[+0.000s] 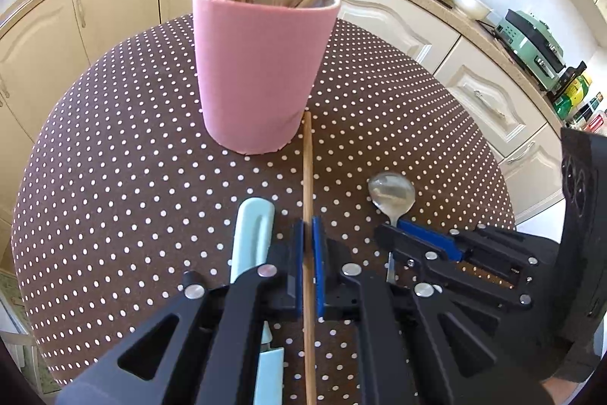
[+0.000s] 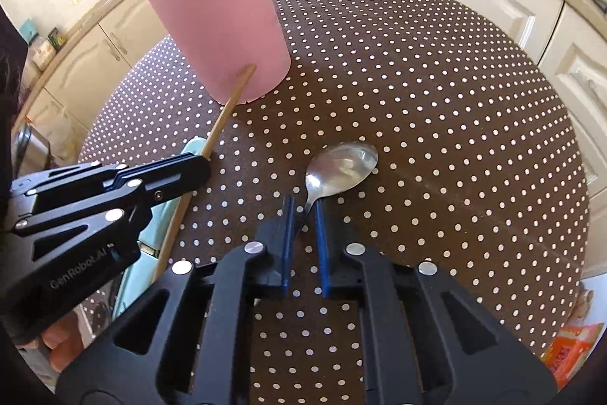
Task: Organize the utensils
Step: 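Close the left gripper on the wooden chopstick while the right gripper closes on the metal spoon, then lift the chopstick and spoon upright and carry them above the pink cup, then open the left gripper to drop the chopstick into the cup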
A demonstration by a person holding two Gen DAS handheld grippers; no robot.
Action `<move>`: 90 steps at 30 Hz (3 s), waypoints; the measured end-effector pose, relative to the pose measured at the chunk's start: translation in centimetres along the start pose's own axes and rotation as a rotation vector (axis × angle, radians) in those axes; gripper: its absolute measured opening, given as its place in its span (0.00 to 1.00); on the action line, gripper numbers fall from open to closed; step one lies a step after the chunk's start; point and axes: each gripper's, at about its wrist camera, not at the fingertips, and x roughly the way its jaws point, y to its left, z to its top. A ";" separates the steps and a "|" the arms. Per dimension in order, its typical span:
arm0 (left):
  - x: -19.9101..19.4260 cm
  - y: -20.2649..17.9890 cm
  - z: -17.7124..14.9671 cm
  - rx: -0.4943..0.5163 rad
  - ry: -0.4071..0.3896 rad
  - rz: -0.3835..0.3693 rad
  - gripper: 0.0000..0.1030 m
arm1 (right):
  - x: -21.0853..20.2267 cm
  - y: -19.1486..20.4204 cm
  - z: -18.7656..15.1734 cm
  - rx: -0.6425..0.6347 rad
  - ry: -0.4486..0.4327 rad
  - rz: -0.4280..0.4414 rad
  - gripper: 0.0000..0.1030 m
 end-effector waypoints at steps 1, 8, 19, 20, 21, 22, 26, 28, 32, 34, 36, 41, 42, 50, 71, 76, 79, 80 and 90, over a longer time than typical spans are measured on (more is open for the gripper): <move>0.0 -0.1 0.1 0.002 -0.003 -0.002 0.05 | -0.1 -0.3 0.0 0.005 -0.008 0.006 0.08; -0.5 -0.8 0.7 0.006 -0.030 -0.022 0.05 | -1.0 -1.8 -1.0 0.066 -0.028 0.100 0.05; -4.4 -1.4 1.1 0.035 -0.210 -0.099 0.05 | -4.6 -4.6 -1.9 0.136 -0.209 0.215 0.02; -4.9 -1.5 1.1 0.040 -0.232 -0.102 0.05 | -5.1 -4.7 -1.9 0.135 -0.227 0.218 0.02; -5.6 -1.6 1.2 0.048 -0.264 -0.105 0.05 | -5.7 -4.8 -1.9 0.132 -0.253 0.220 0.02; -6.3 -1.7 1.2 0.053 -0.294 -0.104 0.05 | -6.4 -4.8 -1.8 0.126 -0.282 0.222 0.02; -8.4 -2.0 1.5 0.067 -0.396 -0.115 0.05 | -8.3 -4.9 -1.3 0.110 -0.359 0.239 0.02; -9.4 -2.3 1.7 0.082 -0.451 -0.128 0.05 | -9.3 -4.8 -1.0 0.094 -0.392 0.244 0.02; -11.0 -2.9 2.4 0.104 -0.567 -0.117 0.05 | -10.8 -3.8 0.3 0.061 -0.453 0.243 0.02; -11.9 -3.1 3.0 0.111 -0.631 -0.100 0.05 | -11.7 -3.3 1.1 0.040 -0.479 0.242 0.02; -12.9 -3.1 3.5 0.118 -0.699 -0.080 0.05 | -12.5 -2.7 2.0 0.020 -0.505 0.239 0.02; -15.3 -2.7 5.1 0.092 -0.882 -0.053 0.05 | -14.6 -1.3 4.8 -0.035 -0.590 0.217 0.02; -15.5 -2.8 5.5 0.077 -0.922 -0.032 0.05 | -15.0 -1.0 5.4 -0.048 -0.609 0.214 0.02; -16.6 -2.6 7.4 0.020 -1.089 0.066 0.05 | -16.0 1.4 9.0 -0.135 -0.702 0.171 0.02; -12.3 -2.3 10.1 -0.017 -1.094 0.172 0.05 | -11.8 1.0 11.4 -0.175 -0.679 0.123 0.02; -12.2 -2.0 10.2 -0.011 -1.058 0.157 0.08 | -11.5 1.0 11.3 -0.175 -0.673 0.120 0.02; -12.3 -1.9 10.0 -0.003 -1.045 0.153 0.28 | -11.5 1.1 11.4 -0.172 -0.668 0.120 0.02; -12.4 -2.0 9.9 0.001 -1.042 0.151 0.28 | -11.4 1.0 11.4 -0.173 -0.668 0.118 0.02; -13.9 -1.0 8.6 -0.002 -0.971 0.170 0.40 | -11.2 1.9 10.7 -0.190 -0.656 0.078 0.02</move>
